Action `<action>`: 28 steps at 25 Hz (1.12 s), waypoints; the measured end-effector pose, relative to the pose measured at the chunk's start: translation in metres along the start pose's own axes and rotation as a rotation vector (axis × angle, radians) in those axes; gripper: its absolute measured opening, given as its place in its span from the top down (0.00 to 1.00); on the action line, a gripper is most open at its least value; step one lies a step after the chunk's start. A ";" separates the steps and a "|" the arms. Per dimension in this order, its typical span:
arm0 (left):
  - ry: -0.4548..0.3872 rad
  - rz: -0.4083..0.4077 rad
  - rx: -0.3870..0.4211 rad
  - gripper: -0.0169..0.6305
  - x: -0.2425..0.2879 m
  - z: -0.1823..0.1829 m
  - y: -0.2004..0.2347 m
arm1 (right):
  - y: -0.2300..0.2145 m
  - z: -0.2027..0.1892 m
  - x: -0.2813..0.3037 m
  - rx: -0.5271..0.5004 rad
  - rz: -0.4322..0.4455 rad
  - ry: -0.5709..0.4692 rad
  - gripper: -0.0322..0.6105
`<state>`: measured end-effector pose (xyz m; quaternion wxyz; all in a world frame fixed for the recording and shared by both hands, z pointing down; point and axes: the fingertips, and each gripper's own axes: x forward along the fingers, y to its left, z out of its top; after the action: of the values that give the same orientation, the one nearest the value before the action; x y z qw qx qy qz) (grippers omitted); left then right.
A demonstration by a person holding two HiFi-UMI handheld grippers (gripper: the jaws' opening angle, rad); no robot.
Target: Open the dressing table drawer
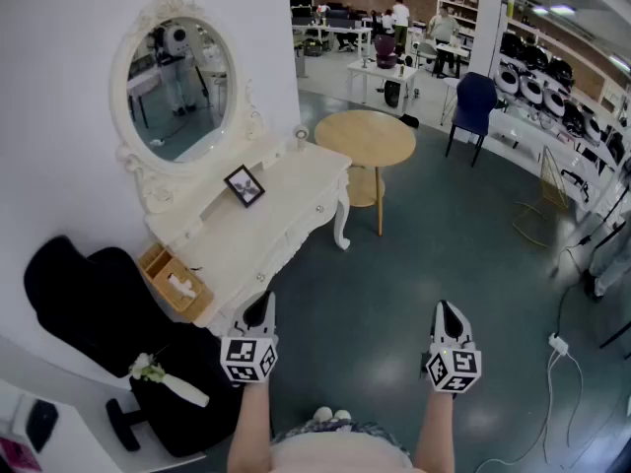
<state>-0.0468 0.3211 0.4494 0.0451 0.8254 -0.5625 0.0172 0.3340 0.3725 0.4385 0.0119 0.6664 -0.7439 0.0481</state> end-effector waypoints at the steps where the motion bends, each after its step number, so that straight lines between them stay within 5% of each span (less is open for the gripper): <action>1: -0.002 -0.002 0.000 0.93 0.000 0.001 -0.001 | 0.001 0.001 0.001 -0.001 0.003 -0.002 0.93; 28: 0.020 0.004 -0.012 0.93 -0.005 -0.008 -0.003 | 0.018 -0.010 0.004 0.035 0.092 0.015 0.93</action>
<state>-0.0456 0.3275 0.4564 0.0558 0.8237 -0.5638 0.0221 0.3155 0.3715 0.4480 0.0036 0.6311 -0.7728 0.0667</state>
